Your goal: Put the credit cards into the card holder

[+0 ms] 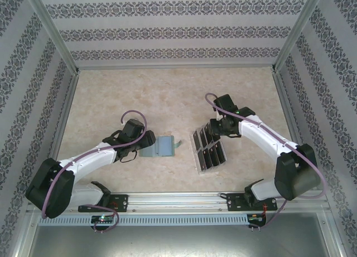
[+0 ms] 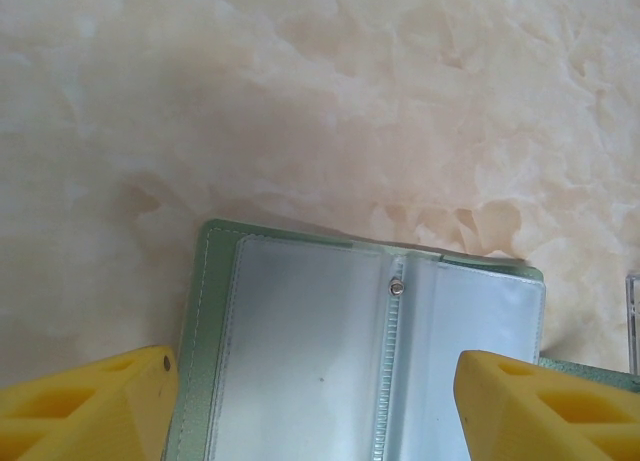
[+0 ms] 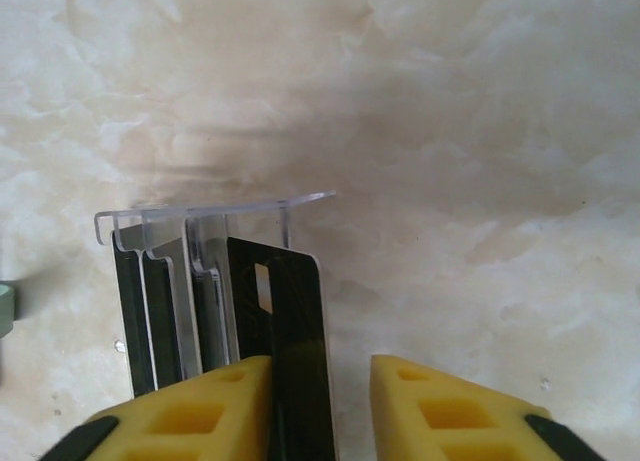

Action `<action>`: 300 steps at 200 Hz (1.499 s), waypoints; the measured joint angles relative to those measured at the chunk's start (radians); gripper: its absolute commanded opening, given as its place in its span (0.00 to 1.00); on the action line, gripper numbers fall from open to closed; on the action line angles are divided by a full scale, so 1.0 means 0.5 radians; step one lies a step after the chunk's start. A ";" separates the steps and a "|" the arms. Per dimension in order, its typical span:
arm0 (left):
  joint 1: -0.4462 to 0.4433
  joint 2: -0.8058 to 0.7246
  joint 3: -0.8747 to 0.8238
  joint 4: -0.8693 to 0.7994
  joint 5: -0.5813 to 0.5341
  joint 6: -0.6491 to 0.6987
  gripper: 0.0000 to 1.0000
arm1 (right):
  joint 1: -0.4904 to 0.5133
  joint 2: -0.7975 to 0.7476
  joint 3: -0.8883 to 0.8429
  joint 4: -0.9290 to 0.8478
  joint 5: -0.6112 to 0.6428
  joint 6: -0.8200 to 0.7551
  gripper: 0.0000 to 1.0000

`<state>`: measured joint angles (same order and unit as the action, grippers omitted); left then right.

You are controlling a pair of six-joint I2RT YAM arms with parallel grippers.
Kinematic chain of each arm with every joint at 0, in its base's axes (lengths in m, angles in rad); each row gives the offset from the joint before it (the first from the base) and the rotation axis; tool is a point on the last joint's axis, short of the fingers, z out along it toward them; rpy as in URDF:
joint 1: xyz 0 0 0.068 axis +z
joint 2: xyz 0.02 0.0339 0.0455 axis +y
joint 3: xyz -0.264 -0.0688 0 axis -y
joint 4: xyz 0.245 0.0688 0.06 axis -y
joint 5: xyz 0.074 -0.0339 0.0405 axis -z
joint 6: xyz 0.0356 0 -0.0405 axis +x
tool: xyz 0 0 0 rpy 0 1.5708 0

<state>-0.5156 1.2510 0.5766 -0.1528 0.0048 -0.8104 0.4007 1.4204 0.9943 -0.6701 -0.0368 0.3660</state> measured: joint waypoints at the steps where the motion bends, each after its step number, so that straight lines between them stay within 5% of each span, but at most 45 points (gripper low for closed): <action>1: 0.000 0.000 0.000 0.001 0.000 0.000 0.74 | 0.000 0.001 0.000 0.001 -0.002 0.002 0.27; 133: 0.000 0.000 0.000 0.001 0.001 0.000 0.74 | -0.100 0.018 0.002 0.105 -0.134 -0.007 0.00; 213: 0.000 0.000 0.000 0.001 0.001 0.000 0.74 | -0.246 0.156 0.130 0.146 -0.230 -0.045 0.00; 300: 0.000 0.000 0.000 0.000 0.006 0.000 0.74 | -0.472 0.649 0.664 0.191 -0.406 -0.240 0.00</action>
<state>-0.5156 1.2510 0.5766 -0.1528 0.0078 -0.8104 0.1646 1.7451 1.3262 -0.5747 -0.2398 0.2459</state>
